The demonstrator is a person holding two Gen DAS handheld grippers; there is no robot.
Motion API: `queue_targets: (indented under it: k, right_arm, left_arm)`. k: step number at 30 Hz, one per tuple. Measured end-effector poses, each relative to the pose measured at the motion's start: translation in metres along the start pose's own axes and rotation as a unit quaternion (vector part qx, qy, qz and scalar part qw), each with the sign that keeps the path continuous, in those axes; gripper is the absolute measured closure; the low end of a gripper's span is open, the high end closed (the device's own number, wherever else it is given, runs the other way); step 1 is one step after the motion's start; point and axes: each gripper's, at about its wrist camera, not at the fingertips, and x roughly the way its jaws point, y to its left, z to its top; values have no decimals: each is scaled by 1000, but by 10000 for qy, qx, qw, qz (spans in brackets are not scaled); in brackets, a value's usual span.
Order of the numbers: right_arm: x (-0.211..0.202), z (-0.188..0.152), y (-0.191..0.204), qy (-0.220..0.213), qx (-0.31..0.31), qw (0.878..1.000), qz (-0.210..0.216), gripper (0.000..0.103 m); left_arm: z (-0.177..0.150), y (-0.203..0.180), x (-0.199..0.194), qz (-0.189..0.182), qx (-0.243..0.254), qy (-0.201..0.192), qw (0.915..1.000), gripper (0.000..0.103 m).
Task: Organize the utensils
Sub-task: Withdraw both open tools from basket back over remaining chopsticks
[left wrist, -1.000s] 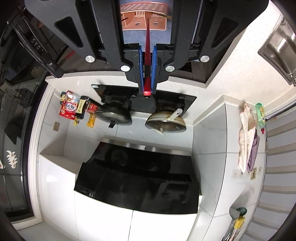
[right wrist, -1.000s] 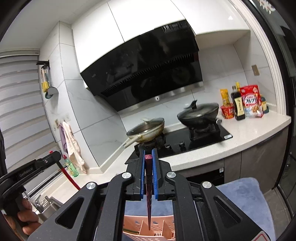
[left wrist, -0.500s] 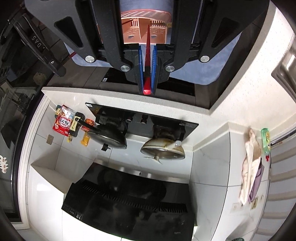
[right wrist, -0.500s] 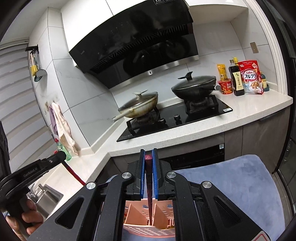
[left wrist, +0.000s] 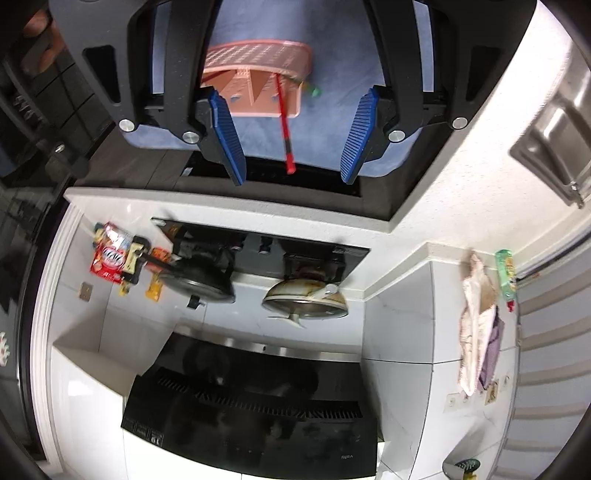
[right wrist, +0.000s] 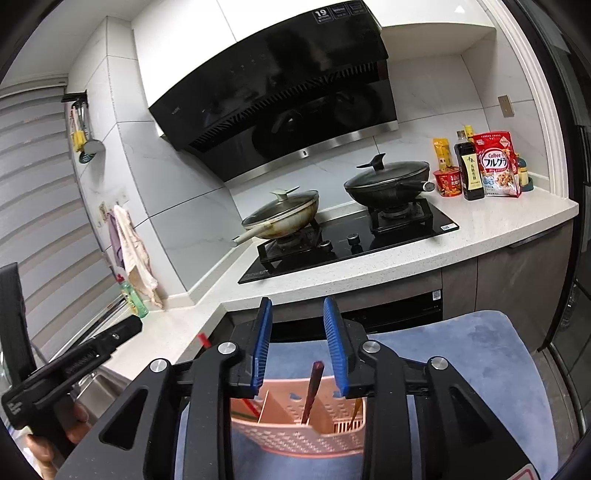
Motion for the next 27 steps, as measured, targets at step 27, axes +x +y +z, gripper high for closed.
queue_targets:
  k: [27]
  right_arm:
    - [-146, -129, 11, 951, -685, 9927, -279, 60]
  left_arm:
    - [-141, 0, -96, 838, 506, 1069, 9894, 40]
